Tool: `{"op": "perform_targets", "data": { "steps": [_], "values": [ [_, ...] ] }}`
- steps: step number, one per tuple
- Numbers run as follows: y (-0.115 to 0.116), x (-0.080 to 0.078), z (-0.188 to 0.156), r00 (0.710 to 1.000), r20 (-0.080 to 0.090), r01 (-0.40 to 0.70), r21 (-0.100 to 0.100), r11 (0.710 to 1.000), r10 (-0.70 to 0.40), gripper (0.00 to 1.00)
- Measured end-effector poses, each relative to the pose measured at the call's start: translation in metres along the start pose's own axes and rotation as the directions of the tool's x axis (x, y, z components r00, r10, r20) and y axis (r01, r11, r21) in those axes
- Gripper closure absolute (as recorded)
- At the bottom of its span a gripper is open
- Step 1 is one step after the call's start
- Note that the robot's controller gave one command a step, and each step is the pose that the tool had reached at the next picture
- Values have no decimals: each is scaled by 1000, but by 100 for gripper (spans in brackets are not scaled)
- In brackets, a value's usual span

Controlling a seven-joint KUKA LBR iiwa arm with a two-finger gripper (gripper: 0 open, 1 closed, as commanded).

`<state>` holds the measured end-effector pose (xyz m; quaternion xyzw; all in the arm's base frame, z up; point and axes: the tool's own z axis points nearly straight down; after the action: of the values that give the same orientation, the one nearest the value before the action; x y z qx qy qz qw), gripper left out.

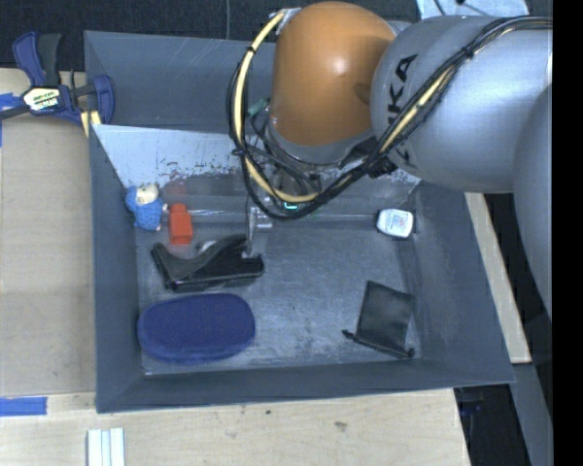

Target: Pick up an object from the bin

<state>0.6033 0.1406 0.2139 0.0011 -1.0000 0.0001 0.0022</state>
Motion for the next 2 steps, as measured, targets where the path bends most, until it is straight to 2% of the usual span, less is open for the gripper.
{"op": "perform_targets", "data": {
  "steps": [1,2],
  "values": [
    [24,-21,133,999,-8,-48,3,999,48,0],
    [45,-10,135,980,11,198,9,980,-198,0]
  ]
}}
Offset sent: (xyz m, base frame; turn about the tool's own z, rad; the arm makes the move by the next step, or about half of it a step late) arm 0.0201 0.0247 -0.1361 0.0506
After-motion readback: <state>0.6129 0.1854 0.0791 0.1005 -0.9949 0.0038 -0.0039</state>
